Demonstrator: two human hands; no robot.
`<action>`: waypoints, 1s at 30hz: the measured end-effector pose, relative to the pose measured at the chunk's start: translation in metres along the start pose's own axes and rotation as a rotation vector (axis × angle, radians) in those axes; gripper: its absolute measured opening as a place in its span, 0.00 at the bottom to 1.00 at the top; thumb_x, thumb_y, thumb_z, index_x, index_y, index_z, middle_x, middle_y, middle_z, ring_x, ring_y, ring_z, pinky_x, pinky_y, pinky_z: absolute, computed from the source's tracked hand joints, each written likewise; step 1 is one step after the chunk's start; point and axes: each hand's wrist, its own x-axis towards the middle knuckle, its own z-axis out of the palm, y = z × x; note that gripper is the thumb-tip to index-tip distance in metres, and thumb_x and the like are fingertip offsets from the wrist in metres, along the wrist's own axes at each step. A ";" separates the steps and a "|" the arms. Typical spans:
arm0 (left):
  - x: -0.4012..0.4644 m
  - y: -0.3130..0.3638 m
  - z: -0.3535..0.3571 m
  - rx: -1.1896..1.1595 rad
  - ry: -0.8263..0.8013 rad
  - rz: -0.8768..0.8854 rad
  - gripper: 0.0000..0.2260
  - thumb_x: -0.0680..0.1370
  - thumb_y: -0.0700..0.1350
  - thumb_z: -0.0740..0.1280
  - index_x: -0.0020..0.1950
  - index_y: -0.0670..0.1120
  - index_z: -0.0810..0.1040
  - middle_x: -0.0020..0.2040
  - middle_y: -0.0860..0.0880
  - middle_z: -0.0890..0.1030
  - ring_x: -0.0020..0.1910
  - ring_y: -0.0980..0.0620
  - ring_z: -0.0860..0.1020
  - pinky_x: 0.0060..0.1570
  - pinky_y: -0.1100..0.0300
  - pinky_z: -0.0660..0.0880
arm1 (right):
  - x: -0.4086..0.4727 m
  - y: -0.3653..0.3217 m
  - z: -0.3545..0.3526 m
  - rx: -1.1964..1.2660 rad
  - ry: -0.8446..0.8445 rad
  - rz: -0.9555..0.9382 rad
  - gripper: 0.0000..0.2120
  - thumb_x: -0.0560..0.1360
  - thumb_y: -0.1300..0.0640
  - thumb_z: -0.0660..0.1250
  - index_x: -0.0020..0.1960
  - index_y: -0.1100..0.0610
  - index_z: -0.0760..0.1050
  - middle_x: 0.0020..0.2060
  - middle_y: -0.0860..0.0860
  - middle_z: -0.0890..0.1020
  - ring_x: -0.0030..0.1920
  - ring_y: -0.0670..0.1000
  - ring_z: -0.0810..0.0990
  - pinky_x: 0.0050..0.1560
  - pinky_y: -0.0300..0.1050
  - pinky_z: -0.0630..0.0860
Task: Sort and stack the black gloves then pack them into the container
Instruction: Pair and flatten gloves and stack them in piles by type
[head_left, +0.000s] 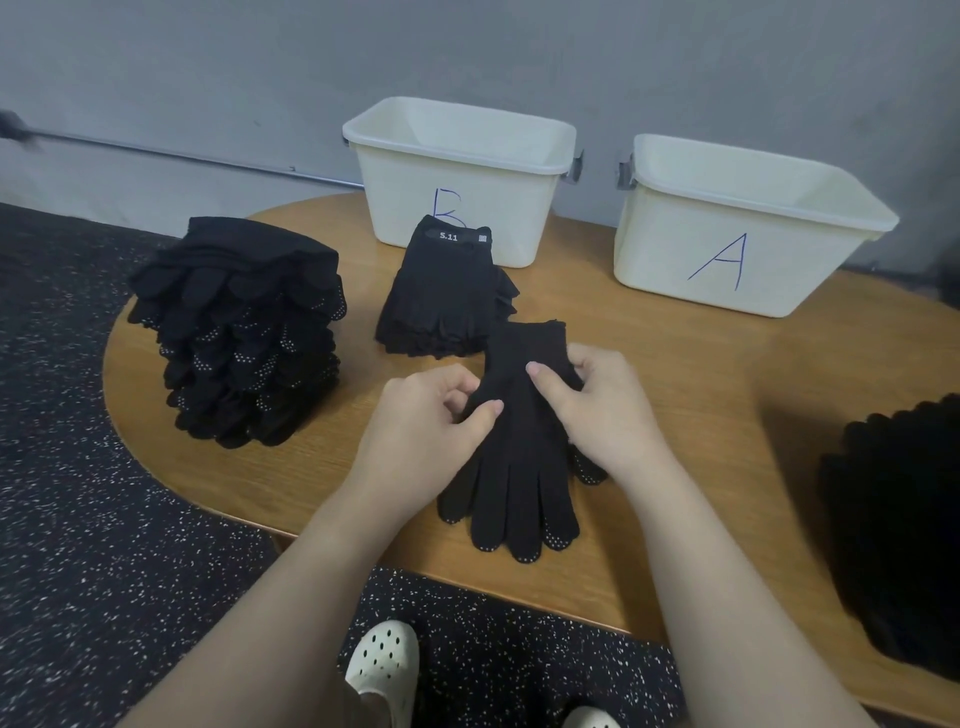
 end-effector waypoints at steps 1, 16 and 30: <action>0.000 -0.001 0.000 0.031 0.002 0.002 0.06 0.78 0.52 0.73 0.46 0.51 0.83 0.34 0.54 0.83 0.37 0.56 0.83 0.41 0.50 0.83 | 0.001 0.000 -0.001 -0.033 -0.008 0.001 0.07 0.82 0.51 0.68 0.50 0.51 0.83 0.42 0.46 0.87 0.40 0.49 0.85 0.36 0.47 0.78; 0.001 -0.004 0.001 0.239 0.039 0.022 0.13 0.76 0.51 0.76 0.58 0.52 0.80 0.44 0.58 0.77 0.44 0.59 0.76 0.45 0.65 0.75 | -0.002 0.005 -0.011 -0.230 0.015 0.055 0.06 0.81 0.54 0.69 0.45 0.49 0.80 0.40 0.45 0.83 0.42 0.45 0.82 0.41 0.40 0.78; 0.002 -0.014 0.005 0.481 -0.443 0.394 0.25 0.87 0.55 0.52 0.84 0.55 0.53 0.84 0.57 0.48 0.81 0.62 0.41 0.79 0.64 0.38 | -0.001 0.021 -0.012 -0.380 0.056 -0.007 0.03 0.81 0.54 0.69 0.49 0.51 0.81 0.48 0.46 0.79 0.50 0.47 0.79 0.51 0.43 0.75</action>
